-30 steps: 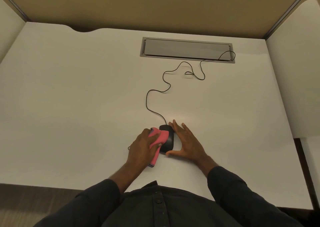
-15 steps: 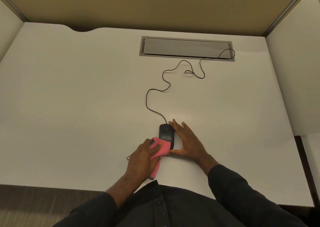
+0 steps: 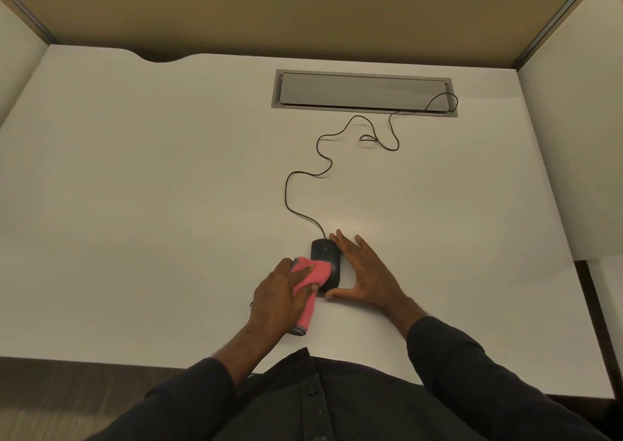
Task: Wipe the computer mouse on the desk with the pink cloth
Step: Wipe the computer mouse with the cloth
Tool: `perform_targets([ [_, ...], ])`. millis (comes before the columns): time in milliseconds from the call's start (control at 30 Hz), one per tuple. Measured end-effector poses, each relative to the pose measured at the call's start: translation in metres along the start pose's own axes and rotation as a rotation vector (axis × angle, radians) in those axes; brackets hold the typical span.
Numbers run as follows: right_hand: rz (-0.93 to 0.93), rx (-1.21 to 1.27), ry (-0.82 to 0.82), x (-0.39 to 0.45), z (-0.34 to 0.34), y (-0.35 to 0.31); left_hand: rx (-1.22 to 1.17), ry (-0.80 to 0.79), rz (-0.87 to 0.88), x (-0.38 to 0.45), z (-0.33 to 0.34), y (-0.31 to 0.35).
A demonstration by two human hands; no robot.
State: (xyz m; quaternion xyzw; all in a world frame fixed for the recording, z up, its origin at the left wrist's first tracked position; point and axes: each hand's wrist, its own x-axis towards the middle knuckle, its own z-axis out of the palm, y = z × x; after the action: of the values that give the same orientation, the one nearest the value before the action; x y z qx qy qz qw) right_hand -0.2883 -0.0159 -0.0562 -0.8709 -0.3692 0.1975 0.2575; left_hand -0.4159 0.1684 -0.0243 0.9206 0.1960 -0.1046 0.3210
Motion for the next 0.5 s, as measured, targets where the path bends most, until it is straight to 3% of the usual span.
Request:
perform_targets([
  [267, -0.033, -0.007, 0.021, -0.001, -0.003, -0.004, 0.035, -0.036, -0.070, 0.032, -0.019, 0.011],
  [500, -0.070, -0.011, 0.042, -0.002, -0.006, -0.006, 0.210, -0.078, -0.013, 0.064, -0.034, 0.034],
])
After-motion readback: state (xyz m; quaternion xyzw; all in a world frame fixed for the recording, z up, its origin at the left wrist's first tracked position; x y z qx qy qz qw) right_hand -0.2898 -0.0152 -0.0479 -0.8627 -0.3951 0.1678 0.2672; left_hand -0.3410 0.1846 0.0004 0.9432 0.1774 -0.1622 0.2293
